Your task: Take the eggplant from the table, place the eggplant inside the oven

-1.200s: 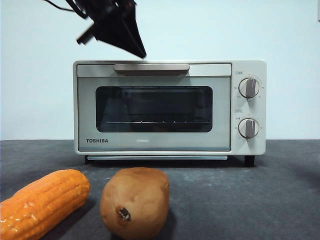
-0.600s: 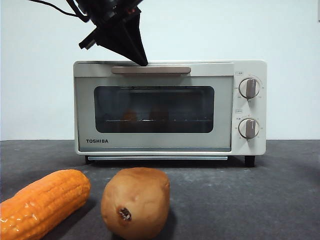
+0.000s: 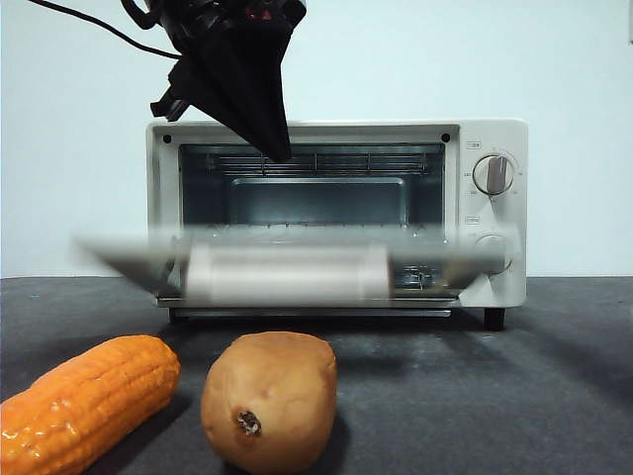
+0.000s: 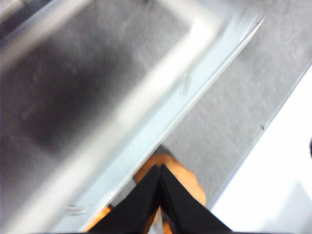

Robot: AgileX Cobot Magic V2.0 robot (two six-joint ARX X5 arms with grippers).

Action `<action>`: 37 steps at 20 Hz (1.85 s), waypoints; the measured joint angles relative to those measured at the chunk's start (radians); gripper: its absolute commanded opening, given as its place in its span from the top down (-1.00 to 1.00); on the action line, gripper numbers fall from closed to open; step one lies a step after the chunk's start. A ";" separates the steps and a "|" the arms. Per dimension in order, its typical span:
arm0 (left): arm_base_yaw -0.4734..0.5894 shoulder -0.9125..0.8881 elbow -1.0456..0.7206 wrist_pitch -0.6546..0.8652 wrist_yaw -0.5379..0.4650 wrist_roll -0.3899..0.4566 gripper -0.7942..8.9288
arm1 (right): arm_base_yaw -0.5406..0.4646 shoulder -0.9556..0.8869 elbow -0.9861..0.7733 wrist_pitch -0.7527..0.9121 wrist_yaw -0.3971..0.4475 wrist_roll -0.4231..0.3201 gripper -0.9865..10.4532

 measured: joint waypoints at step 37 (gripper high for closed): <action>0.721 -0.576 -0.802 0.580 0.302 -0.184 0.83 | 0.051 1.266 0.555 0.420 0.579 -1.164 0.54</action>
